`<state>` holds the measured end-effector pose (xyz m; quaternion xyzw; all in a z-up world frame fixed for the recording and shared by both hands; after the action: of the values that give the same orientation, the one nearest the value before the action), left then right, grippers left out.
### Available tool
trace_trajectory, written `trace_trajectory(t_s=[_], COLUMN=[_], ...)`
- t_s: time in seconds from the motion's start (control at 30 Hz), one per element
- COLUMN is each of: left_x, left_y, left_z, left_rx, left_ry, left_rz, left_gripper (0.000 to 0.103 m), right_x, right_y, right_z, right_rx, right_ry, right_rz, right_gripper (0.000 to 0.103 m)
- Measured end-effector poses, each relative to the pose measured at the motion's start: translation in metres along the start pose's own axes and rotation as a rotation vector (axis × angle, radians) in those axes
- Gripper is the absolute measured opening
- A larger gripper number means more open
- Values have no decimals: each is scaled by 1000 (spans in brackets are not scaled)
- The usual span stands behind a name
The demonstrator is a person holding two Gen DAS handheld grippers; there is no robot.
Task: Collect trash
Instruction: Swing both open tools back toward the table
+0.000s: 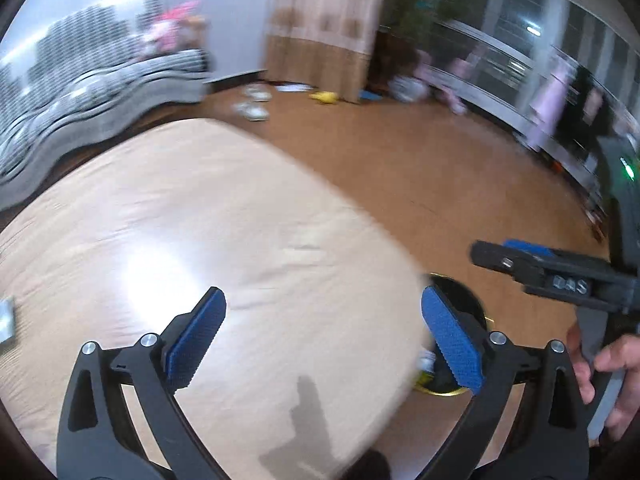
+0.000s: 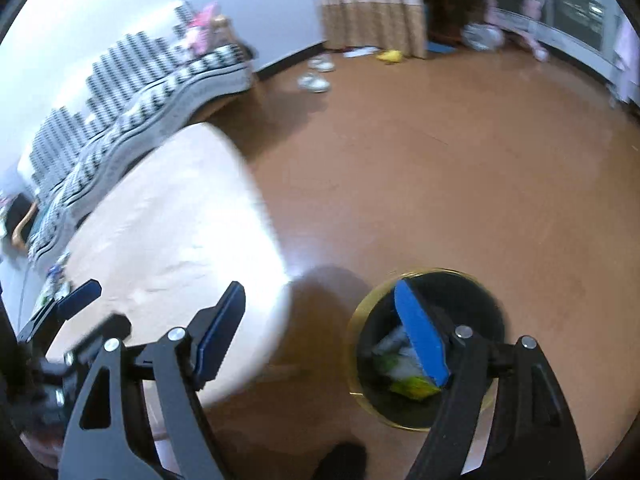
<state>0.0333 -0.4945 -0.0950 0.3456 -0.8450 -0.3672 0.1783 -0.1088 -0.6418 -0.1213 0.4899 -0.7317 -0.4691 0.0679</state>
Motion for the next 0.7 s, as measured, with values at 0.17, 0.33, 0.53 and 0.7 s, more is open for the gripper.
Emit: trace_trajectory(t_s=[0.17, 0.33, 0.53, 0.7], left_x=[-153, -298, -421, -467], left_y=[31, 68, 85, 69], left_z=[3, 26, 73, 98], left_rx=[25, 54, 11, -37], left_ry=[192, 330, 403, 408], left_rz=[-186, -370, -444, -444], left_gripper=[95, 95, 95, 95], right_x=[-110, -223, -348, -405], right_y=[-49, -91, -125, -142], right_z=[-5, 11, 55, 82], right_rx=[-52, -119, -197, -224], right_ry=[140, 292, 527, 690], right_rz=[-92, -190, -324, -372], right_gripper=[75, 75, 80, 87])
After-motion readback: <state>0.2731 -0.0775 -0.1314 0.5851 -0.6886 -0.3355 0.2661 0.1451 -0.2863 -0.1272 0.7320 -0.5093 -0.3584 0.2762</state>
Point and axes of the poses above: each gripper's, at about its wrist camera, not at the fingertips, and y roughly against the way its jaws point, x to its right, z to its underside, the point moved 9 cm from there along -y, roughly the way its jaws point, and after that the axes turned 6 degrees about -z, right-handed, at the moved point
